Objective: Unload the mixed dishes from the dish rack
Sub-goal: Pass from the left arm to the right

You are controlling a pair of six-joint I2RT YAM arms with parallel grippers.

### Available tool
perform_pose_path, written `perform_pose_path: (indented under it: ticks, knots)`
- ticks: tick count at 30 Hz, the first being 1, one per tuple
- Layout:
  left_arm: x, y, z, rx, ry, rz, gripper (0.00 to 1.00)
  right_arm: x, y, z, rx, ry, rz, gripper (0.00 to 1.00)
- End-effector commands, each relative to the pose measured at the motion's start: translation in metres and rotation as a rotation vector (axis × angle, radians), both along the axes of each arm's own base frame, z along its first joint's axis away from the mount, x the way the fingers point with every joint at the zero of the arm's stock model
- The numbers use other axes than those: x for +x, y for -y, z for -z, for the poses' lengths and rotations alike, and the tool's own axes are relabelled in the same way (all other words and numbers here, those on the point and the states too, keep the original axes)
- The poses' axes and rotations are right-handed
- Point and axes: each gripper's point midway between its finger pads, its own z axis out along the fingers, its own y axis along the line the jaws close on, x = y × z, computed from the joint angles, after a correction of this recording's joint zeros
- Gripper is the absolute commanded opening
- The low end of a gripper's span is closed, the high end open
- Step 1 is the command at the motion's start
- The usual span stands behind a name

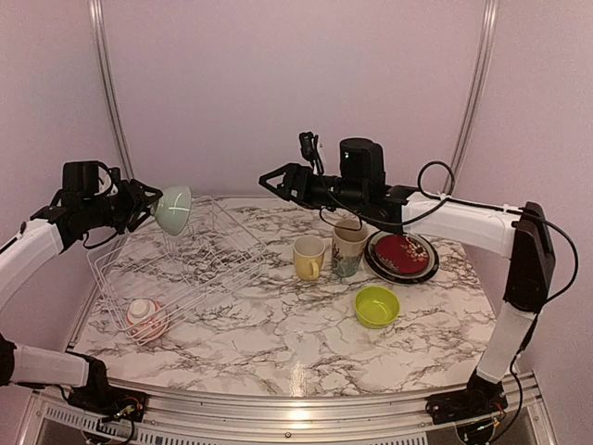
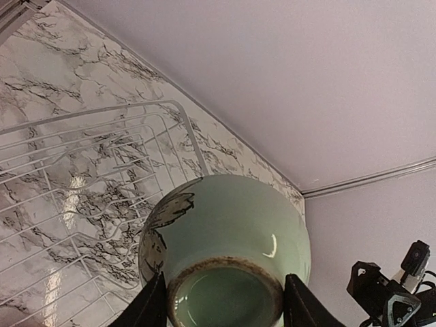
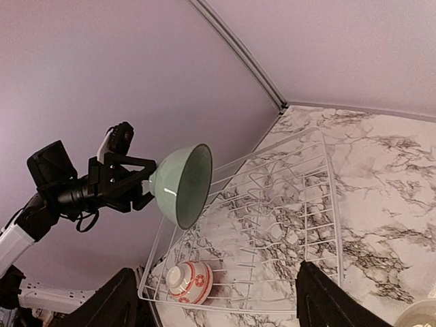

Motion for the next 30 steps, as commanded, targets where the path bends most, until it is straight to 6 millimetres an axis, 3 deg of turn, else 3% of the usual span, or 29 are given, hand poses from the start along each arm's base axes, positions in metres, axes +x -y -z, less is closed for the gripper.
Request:
perform_pose_path:
  ticks: [1, 8, 20, 23, 30]
  knots:
    - [0.010, 0.031, -0.044, -0.120, 0.173, 0.086, 0.25, -0.018, -0.052, -0.029, 0.155, -0.014, -0.164, 0.77]
    - [0.008, 0.058, -0.044, -0.152, 0.176, 0.154, 0.24, -0.020, -0.100, -0.019, 0.219, -0.053, -0.286, 0.76]
    - [0.002, 0.102, -0.030, -0.204, 0.146, 0.252, 0.23, -0.027, -0.120, -0.004, 0.261, -0.108, -0.353, 0.72]
    - [0.001, 0.111, -0.029, -0.212, 0.146, 0.271, 0.22, -0.027, -0.120, -0.005, 0.273, -0.113, -0.358, 0.66]
    - [-0.001, 0.124, -0.027, -0.232, 0.148, 0.303, 0.22, -0.031, -0.117, -0.008, 0.344, -0.125, -0.374, 0.37]
